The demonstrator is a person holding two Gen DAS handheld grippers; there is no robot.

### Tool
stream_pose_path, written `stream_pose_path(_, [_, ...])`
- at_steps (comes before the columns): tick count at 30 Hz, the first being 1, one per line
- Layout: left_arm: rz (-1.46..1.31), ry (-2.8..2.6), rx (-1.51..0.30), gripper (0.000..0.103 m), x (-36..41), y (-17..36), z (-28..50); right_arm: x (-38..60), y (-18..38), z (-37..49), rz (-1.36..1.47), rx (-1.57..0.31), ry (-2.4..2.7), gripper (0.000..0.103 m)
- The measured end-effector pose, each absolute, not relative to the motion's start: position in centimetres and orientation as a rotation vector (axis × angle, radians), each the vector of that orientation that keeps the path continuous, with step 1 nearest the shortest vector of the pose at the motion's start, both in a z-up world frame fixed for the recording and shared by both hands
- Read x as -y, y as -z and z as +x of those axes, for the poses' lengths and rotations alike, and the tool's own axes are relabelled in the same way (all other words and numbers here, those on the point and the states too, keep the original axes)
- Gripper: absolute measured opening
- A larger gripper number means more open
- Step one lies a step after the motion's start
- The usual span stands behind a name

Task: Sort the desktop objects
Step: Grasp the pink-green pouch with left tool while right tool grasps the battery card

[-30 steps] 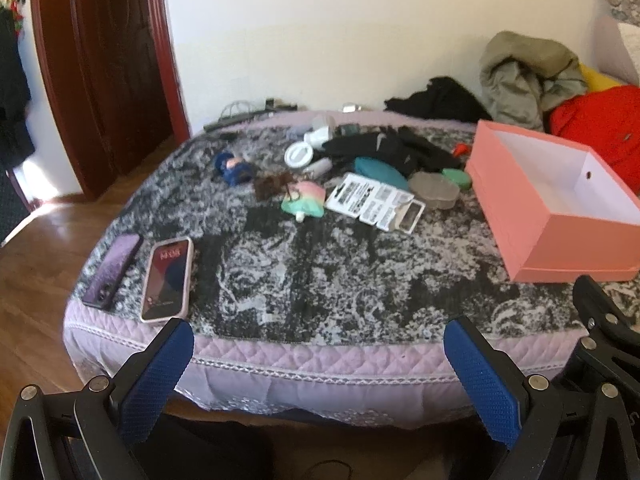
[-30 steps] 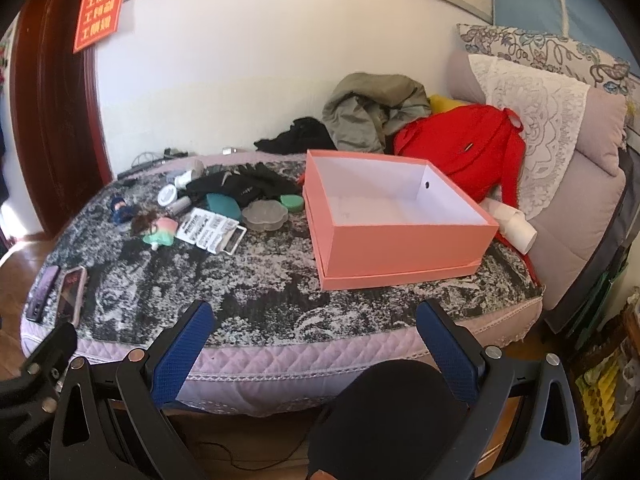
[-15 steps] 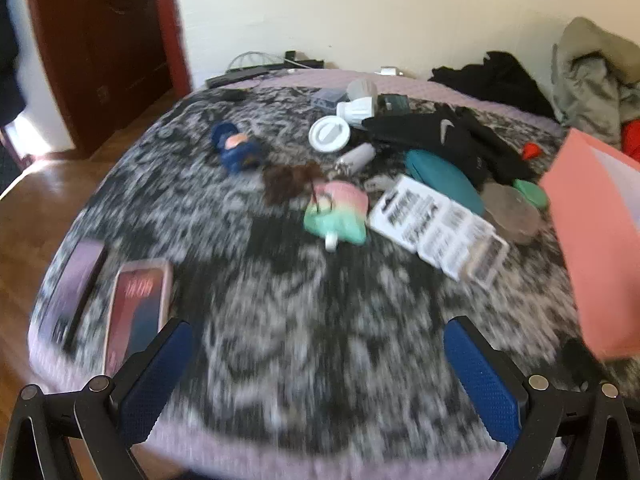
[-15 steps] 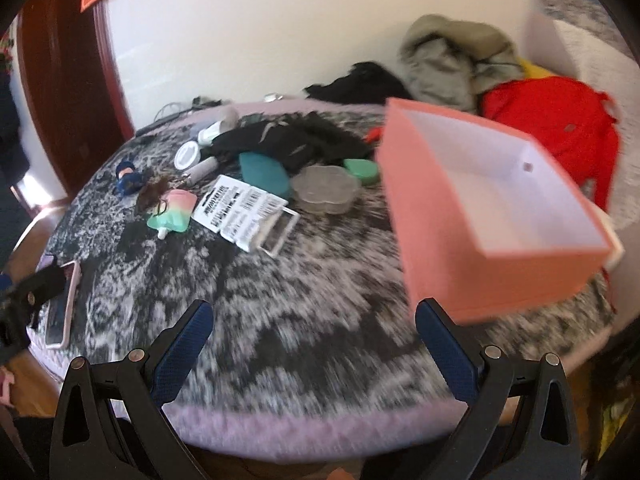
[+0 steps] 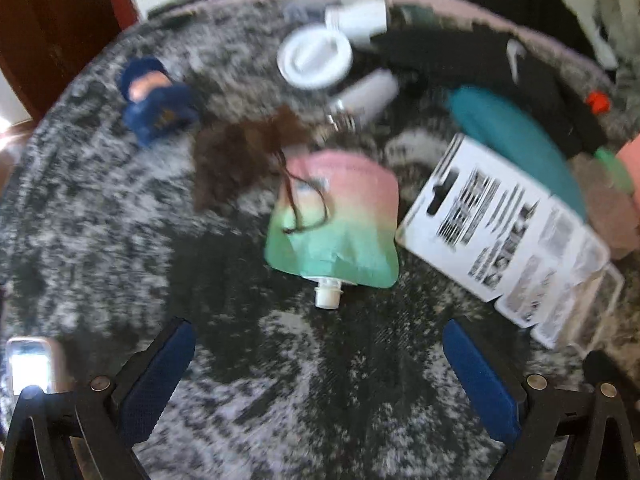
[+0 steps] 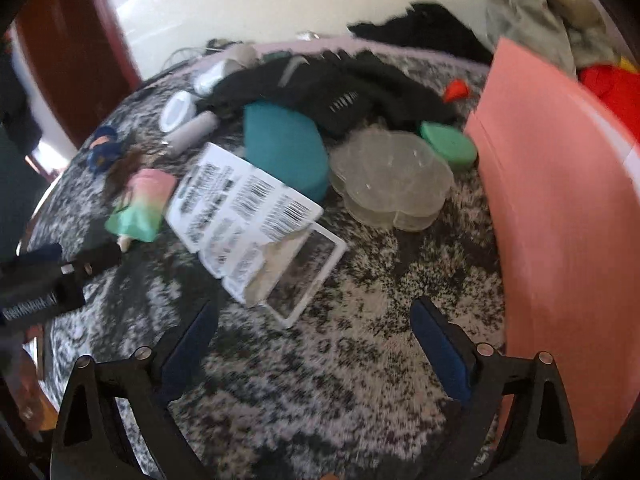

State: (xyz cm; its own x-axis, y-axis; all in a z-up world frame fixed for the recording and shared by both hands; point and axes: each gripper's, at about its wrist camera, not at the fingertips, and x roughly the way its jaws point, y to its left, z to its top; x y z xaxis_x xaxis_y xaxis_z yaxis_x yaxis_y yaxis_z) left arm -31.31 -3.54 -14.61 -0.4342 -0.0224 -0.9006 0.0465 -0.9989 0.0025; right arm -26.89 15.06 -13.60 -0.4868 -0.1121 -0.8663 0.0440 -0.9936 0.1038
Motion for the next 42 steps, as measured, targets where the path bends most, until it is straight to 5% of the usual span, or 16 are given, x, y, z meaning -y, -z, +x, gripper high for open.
stream_pose_path(7, [1.656,2.581,-0.041,0.103,3.9,17.0,-34.1,-16.0,15.8,-29.1,1.564,0.260,2.530,0.094])
stream_pose_path(16, [1.538,2.612,-0.045,0.102,4.0,17.5,-36.2,-14.2,15.9,-30.7,1.476,0.176,2.564,0.093])
stream_pose_path(17, [1.552,2.625,-0.050,0.097,4.1,17.5,-36.3,-14.0,15.9,-30.8,1.461,0.167,2.569,0.091])
stream_pose_path(19, [1.536,2.658,-0.035,0.067,4.0,16.7,-35.8,-13.5,15.7,-30.9,1.423,0.155,2.570,0.080])
stream_pose_path(20, [1.533,2.664,-0.030,0.063,3.9,16.4,-35.6,-13.4,15.6,-30.7,1.398,0.158,2.566,0.066])
stream_pose_path(24, [1.578,2.659,-0.129,0.060,4.8,16.0,-34.6,-13.5,14.3,-30.1,1.335,0.165,2.581,0.029])
stream_pose_path(26, [1.587,2.668,-0.178,0.060,5.2,15.7,-33.9,-14.0,13.4,-29.7,1.315,0.204,2.562,0.021])
stream_pose_path(42, [1.502,2.771,-0.317,0.059,7.1,10.9,-27.6,-10.8,8.2,-23.1,1.117,0.105,2.497,0.014])
